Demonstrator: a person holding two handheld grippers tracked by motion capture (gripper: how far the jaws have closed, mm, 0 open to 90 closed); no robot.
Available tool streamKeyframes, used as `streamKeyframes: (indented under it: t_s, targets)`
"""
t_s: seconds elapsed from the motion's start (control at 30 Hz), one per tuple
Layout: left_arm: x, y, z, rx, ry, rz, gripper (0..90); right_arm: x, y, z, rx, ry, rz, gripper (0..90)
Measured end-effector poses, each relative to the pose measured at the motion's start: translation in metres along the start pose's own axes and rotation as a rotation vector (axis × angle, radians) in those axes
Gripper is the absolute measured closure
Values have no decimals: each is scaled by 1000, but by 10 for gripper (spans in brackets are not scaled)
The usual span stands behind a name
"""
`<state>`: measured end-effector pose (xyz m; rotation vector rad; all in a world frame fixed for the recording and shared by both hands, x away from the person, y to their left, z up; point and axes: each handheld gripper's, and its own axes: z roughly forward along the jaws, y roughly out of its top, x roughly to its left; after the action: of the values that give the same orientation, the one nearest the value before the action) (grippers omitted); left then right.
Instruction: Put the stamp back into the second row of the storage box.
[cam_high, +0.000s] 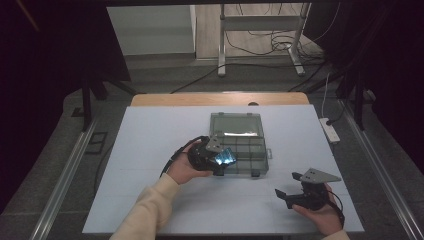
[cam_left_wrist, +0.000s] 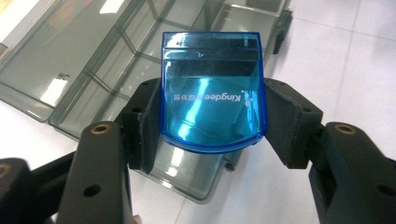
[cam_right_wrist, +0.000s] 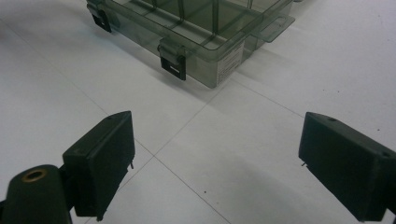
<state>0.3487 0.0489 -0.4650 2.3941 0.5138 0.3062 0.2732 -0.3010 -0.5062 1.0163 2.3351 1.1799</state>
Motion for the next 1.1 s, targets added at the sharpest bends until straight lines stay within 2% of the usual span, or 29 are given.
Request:
streamKeyframes:
  t_s: [0.07,0.2,0.5,0.67,1.1]
  targets:
    - [2,0,1,5,1,5,424,0,0,0,2,-1,-1,108]
    - [9,2,8,12,-3,-12,423,0,0,-1,6,-8,-2,108]
    - [14,2,16,32,-11,-13,423,-1,0,0,1,-2,1,108]
    - [14,1,22,48,-14,-5,423,-1,0,0,1,-2,1,108]
    - [13,1,25,51,-16,7,422,-1,-1,0,1,1,2,108]
